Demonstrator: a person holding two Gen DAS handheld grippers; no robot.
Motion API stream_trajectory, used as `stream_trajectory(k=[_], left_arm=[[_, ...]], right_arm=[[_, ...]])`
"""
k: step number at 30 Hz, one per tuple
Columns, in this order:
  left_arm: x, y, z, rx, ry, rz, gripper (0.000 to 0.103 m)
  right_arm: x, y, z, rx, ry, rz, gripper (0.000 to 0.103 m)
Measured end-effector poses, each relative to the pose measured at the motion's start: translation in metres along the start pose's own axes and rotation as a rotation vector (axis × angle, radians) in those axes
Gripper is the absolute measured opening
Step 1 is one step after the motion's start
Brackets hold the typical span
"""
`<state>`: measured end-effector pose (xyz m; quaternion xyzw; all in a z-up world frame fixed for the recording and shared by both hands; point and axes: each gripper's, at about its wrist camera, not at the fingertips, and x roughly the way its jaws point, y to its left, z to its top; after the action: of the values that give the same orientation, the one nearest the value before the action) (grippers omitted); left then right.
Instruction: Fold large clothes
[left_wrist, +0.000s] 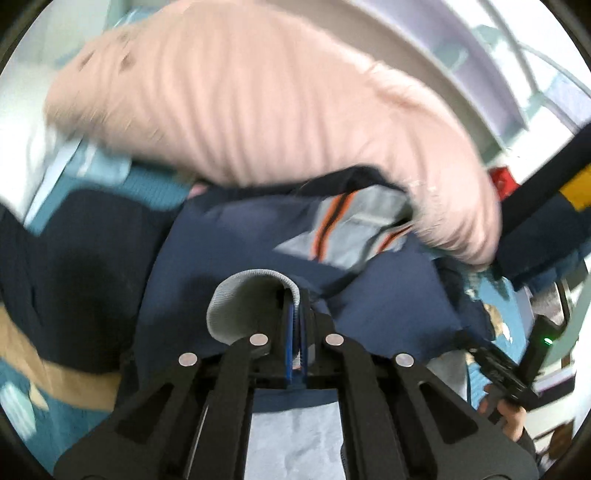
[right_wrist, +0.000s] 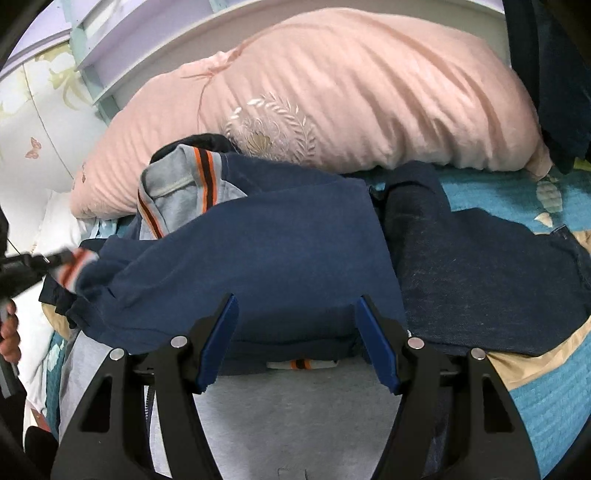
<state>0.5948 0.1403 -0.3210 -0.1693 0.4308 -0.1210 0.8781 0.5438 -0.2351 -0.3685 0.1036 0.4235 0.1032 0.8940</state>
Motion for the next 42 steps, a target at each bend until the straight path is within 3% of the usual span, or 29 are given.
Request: stream_trajectory(k=[2, 4, 8, 12, 15, 16, 17, 18, 19, 20, 23, 26, 34, 37, 40, 42], left_arm=[[-0.008, -0.007, 0.004, 0.053, -0.048, 0.007, 0.002], [-0.009, -0.007, 0.006, 0.106, -0.069, 0.067, 0.002], [0.027, 0.035, -0.001, 0.032, 0.053, 0.208, 0.002], [0.054, 0.059, -0.019, -0.025, 0.171, 0.221, 0.003], [0.048, 0.061, -0.019, -0.042, 0.155, 0.186, 0.007], [0.044, 0.062, -0.016, -0.046, 0.150, 0.171, 0.016], [0.039, 0.063, -0.012, -0.051, 0.146, 0.165, 0.040], [0.033, 0.065, -0.007, -0.060, 0.128, 0.159, 0.073], [0.030, 0.064, -0.004, -0.066, 0.108, 0.147, 0.078], [0.024, 0.067, 0.001, -0.078, 0.075, 0.129, 0.079], [0.024, 0.076, 0.016, -0.119, 0.089, 0.077, 0.079], [0.032, 0.086, 0.026, -0.115, 0.106, 0.115, 0.079], [0.072, 0.107, 0.041, -0.171, 0.178, 0.127, 0.078], [0.085, 0.095, 0.049, -0.095, 0.196, 0.137, 0.078], [0.106, 0.095, 0.052, -0.078, 0.244, 0.135, 0.064], [0.110, 0.095, 0.053, -0.075, 0.234, 0.138, 0.056]], right_arm=[[0.007, -0.006, -0.002, 0.029, 0.028, -0.003, 0.062], [0.012, -0.012, -0.004, 0.051, 0.044, -0.003, 0.059], [0.025, -0.024, -0.012, 0.075, 0.102, -0.011, 0.049], [0.030, -0.032, -0.013, 0.119, 0.143, -0.007, 0.046], [0.022, -0.029, -0.005, 0.127, 0.144, 0.009, 0.048], [0.017, -0.028, -0.001, 0.127, 0.122, 0.037, 0.048], [0.013, -0.026, 0.005, 0.118, 0.103, 0.051, 0.048], [0.010, -0.026, 0.011, 0.103, 0.082, 0.047, 0.048], [0.009, -0.026, 0.016, 0.095, 0.072, 0.046, 0.049], [0.012, -0.027, 0.023, 0.084, 0.067, 0.046, 0.050], [0.025, -0.030, 0.043, 0.060, 0.054, 0.032, 0.050], [0.041, -0.036, 0.060, 0.072, 0.052, 0.056, 0.050], [0.069, -0.052, 0.080, 0.114, 0.070, 0.082, 0.050], [0.076, -0.059, 0.085, 0.135, 0.068, 0.111, 0.050], [0.084, -0.068, 0.091, 0.171, 0.077, 0.111, 0.050], [0.091, -0.074, 0.095, 0.196, 0.097, 0.110, 0.050]])
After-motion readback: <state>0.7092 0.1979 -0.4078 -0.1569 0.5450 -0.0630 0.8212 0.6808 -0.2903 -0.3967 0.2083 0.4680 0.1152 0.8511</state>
